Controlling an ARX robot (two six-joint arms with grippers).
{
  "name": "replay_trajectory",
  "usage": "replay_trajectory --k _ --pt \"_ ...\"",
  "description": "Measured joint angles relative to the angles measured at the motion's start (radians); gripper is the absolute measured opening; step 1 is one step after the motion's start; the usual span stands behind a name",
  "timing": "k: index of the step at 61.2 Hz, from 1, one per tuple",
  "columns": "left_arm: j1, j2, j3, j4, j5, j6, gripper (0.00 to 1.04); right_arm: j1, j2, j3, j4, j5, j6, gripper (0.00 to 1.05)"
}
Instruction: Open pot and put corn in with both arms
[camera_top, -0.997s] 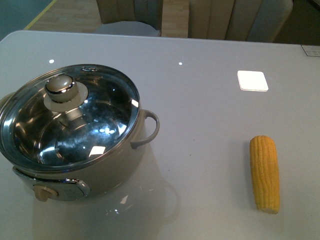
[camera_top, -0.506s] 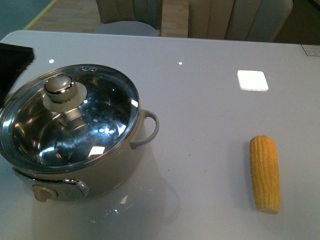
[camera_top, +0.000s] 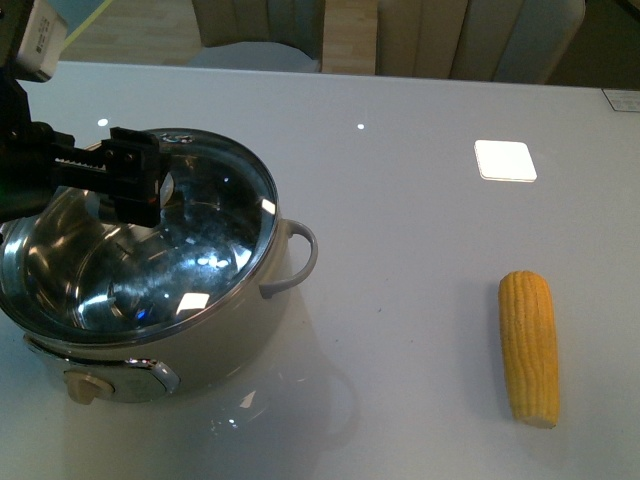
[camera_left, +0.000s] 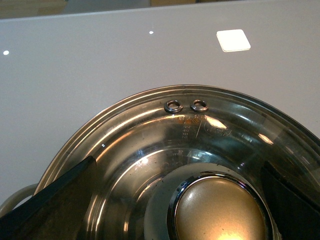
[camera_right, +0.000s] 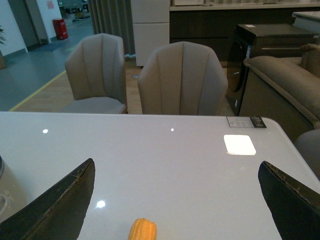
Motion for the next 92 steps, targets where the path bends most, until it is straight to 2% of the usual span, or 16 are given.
replay_trajectory --k 31,45,52,54,92 --pt "-0.041 0.082 0.009 0.058 -0.017 -0.017 0.97 0.0 0.0 0.0 0.0 0.0 0.0 0.96" --pt "-0.053 0.087 0.012 0.071 -0.04 -0.026 0.61 0.0 0.0 0.0 0.0 0.0 0.0 0.96" --pt "-0.056 0.087 0.013 0.076 -0.054 -0.035 0.45 0.0 0.0 0.0 0.0 0.0 0.0 0.96" --pt "-0.056 0.087 0.013 0.076 -0.058 -0.034 0.43 0.0 0.0 0.0 0.0 0.0 0.0 0.96" --pt "-0.056 0.031 0.039 -0.019 -0.087 -0.021 0.42 0.0 0.0 0.0 0.0 0.0 0.0 0.96"
